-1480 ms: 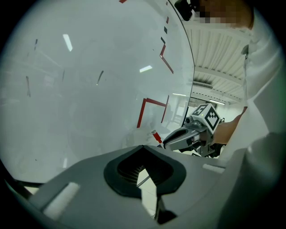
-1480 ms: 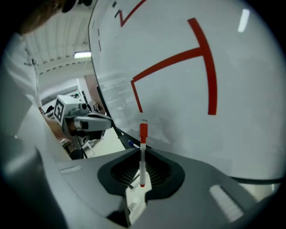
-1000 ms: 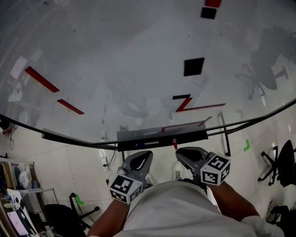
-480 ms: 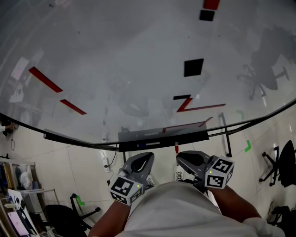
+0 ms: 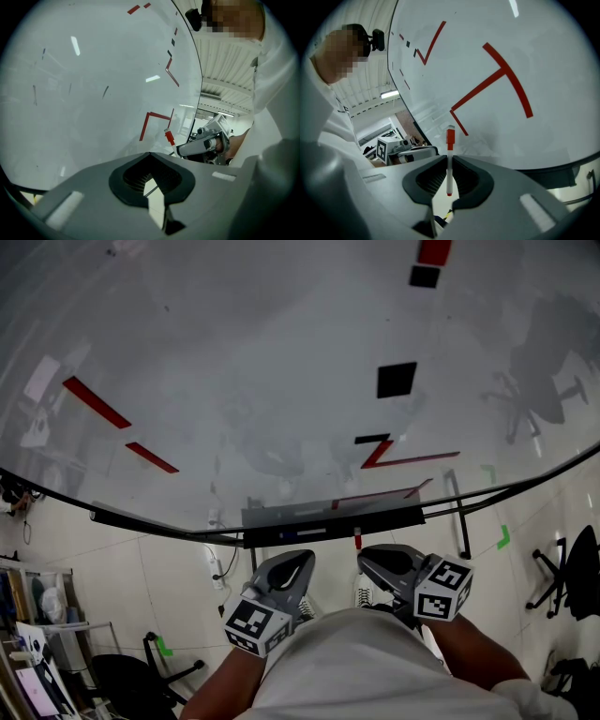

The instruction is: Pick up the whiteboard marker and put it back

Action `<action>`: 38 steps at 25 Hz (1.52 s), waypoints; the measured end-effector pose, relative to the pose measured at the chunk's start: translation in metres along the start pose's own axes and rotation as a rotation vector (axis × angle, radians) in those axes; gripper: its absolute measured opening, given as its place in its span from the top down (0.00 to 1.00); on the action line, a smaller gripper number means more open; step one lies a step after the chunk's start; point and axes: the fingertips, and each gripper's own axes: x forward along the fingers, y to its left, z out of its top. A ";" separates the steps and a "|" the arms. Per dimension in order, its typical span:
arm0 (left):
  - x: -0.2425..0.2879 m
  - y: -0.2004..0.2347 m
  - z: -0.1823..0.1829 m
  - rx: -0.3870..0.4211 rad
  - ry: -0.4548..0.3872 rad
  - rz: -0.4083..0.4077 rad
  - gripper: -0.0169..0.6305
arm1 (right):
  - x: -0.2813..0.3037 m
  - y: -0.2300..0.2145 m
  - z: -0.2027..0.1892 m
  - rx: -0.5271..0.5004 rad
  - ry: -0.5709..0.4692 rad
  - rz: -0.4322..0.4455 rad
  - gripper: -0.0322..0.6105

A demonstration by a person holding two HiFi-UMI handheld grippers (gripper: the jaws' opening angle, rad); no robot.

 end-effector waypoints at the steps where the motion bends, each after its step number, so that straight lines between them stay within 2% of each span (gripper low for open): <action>1: 0.000 0.000 0.000 0.001 0.000 0.001 0.95 | 0.000 0.000 0.000 -0.003 0.002 -0.001 0.89; 9: 0.002 0.001 -0.002 0.001 0.018 -0.003 0.95 | 0.002 -0.002 -0.001 -0.003 -0.001 -0.003 0.89; 13: 0.002 0.001 -0.002 0.005 0.020 -0.002 0.95 | 0.003 -0.003 0.000 -0.045 0.009 -0.020 0.89; 21: 0.004 0.001 -0.003 0.004 0.024 -0.003 0.95 | 0.004 -0.008 -0.017 -0.353 0.129 -0.119 0.89; 25: 0.004 0.002 -0.004 0.002 0.029 -0.001 0.95 | 0.005 -0.009 -0.016 -0.475 0.168 -0.142 0.89; 29: 0.004 0.003 -0.005 -0.001 0.030 0.000 0.95 | 0.005 -0.012 -0.011 -0.639 0.257 -0.206 0.89; 31: 0.005 0.004 -0.004 0.000 0.029 0.000 0.95 | 0.005 -0.014 -0.013 -0.672 0.281 -0.220 0.89; 35: 0.004 0.006 -0.004 -0.003 0.027 0.003 0.95 | 0.004 -0.021 -0.022 -0.664 0.295 -0.233 0.89; 38: 0.004 0.007 -0.004 -0.003 0.027 0.004 0.95 | 0.007 -0.022 -0.014 -0.726 0.297 -0.259 0.89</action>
